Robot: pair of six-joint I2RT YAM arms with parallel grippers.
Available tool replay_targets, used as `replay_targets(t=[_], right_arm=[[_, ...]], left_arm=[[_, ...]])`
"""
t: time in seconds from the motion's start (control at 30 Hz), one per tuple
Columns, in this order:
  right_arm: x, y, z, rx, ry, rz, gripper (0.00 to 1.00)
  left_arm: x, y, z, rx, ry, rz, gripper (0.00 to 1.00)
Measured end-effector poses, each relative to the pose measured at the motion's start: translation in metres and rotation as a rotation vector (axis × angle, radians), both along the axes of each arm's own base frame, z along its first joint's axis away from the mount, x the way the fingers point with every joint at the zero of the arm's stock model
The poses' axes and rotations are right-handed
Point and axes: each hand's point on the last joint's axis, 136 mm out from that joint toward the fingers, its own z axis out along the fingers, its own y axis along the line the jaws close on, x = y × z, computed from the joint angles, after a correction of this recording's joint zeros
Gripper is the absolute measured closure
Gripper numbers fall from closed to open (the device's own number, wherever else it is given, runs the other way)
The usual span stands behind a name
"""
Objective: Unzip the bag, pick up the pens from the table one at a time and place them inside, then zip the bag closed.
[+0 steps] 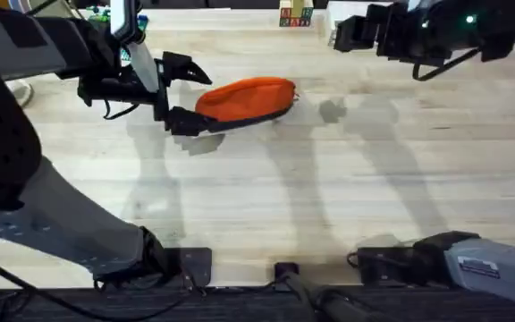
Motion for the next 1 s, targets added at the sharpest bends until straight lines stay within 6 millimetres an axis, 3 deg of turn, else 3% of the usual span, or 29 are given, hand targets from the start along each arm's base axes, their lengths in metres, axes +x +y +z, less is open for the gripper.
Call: replay_targets(t=[0.33,0.6,0.9,0.93,1.0], right_arm=[[-0.004,-0.001,0.0,-0.017,0.008,0.018,0.004],[-0.013,-0.003,0.027,-0.037,-0.072,0.057,0.004],[-0.02,-0.005,0.045,-0.045,-0.129,0.075,0.004],[-0.023,-0.005,0.052,-0.042,-0.149,0.075,0.004],[-0.025,-0.006,0.057,-0.04,-0.163,0.075,0.004]], left_arm=[[-0.005,-0.001,0.0,-0.004,0.036,0.0,0.007],[-0.014,0.001,0.005,0.023,0.128,-0.004,0.005],[0.003,0.013,0.049,0.109,0.133,-0.01,0.004],[0.009,0.017,0.066,0.133,0.115,-0.01,0.004],[0.012,0.019,0.078,0.148,0.103,-0.01,0.004]])
